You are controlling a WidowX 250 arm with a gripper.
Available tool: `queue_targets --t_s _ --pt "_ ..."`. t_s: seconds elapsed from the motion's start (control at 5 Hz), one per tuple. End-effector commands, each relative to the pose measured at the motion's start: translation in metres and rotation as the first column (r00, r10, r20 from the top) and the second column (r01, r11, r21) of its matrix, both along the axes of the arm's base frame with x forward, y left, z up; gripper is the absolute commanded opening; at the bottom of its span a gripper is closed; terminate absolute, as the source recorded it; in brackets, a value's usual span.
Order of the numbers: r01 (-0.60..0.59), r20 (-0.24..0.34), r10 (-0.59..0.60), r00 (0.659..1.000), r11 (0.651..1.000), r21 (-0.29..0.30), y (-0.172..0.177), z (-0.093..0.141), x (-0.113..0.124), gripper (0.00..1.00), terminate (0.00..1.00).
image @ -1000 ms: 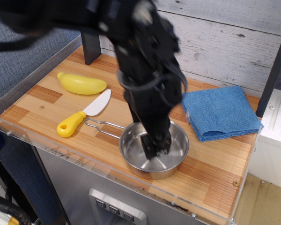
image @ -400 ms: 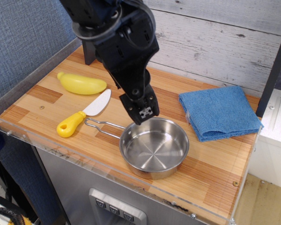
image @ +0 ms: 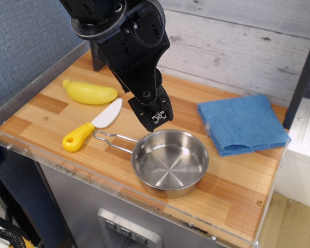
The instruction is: Place the pan on the far edge of the table
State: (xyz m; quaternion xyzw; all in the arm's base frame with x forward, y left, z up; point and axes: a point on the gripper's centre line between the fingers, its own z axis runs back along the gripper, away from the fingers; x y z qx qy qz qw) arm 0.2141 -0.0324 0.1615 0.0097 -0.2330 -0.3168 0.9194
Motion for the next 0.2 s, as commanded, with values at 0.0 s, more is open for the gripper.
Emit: queue_targets --t_s 0.0 --pt "-0.005 0.022 0.005 1.000 1.000 0.001 0.0069 0.0030 -0.0060 1.00 1.00"
